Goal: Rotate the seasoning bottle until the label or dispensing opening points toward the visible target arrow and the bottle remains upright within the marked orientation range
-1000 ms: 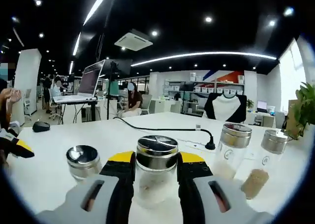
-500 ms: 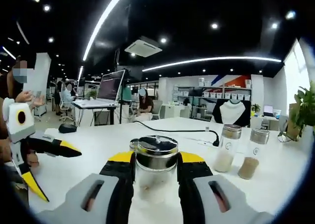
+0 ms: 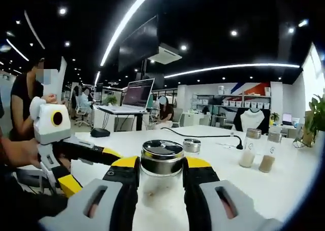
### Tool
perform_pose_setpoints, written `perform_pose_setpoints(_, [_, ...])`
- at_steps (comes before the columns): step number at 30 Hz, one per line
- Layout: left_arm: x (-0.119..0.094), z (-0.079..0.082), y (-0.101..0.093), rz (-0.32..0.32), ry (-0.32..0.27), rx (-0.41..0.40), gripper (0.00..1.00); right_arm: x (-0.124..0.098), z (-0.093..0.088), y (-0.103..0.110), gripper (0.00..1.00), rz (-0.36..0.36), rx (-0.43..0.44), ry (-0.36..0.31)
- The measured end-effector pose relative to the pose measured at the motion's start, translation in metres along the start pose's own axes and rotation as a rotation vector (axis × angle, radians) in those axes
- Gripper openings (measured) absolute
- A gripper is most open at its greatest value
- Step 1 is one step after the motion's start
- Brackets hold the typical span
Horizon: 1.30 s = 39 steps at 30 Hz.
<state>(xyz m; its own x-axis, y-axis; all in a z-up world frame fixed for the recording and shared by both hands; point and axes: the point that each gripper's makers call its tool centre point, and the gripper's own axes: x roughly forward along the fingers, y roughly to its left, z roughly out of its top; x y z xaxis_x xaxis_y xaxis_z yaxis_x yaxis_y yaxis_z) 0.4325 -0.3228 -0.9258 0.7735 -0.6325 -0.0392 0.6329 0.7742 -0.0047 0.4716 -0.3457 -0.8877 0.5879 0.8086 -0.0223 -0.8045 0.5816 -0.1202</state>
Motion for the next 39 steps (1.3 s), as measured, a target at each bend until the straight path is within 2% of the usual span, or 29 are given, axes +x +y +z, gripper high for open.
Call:
perform_pose_setpoints(9, [-0.022, -0.004, -0.013, 0.009, -0.011, 0.004, 0.6, -0.02, 0.01, 0.03, 0.3, 0.013, -0.009, -0.032])
perform_pose_setpoints(12, [-0.02, 0.004, -0.012, 0.011, -0.018, 0.02, 0.59, -0.023, 0.013, 0.033, 0.3, 0.011, 0.015, -0.042])
perform_pose_setpoints(14, [-0.023, 0.01, -0.017, 0.007, -0.048, 0.03, 0.59, -0.026, 0.014, 0.037, 0.3, -0.001, 0.021, -0.046])
perform_pose_setpoints(18, [-0.018, 0.004, -0.022, 0.007, -0.03, 0.086, 0.58, -0.035, 0.019, 0.049, 0.3, 0.011, 0.02, -0.063])
perform_pose_setpoints(22, [-0.013, 0.002, -0.03, -0.016, -0.028, 0.079, 0.58, -0.043, 0.023, 0.057, 0.3, 0.023, 0.025, -0.077])
perform_pose_setpoints(28, [-0.008, -0.002, -0.044, -0.044, -0.015, 0.135, 0.55, -0.052, 0.02, 0.058, 0.3, 0.03, 0.041, -0.081])
perform_pose_setpoints(31, [-0.007, 0.0, -0.053, -0.079, -0.031, 0.128, 0.51, -0.056, 0.017, 0.064, 0.31, 0.068, 0.056, -0.079])
perform_pose_setpoints(34, [-0.006, 0.005, -0.066, -0.138, -0.063, 0.152, 0.47, -0.06, 0.018, 0.076, 0.31, 0.137, 0.052, -0.092])
perform_pose_setpoints(38, [-0.006, 0.005, -0.078, -0.209, -0.071, 0.092, 0.37, -0.066, 0.019, 0.08, 0.31, 0.176, 0.058, -0.108])
perform_pose_setpoints(39, [-0.006, 0.002, -0.076, -0.19, -0.06, 0.074, 0.36, -0.067, 0.02, 0.08, 0.31, 0.179, 0.061, -0.111])
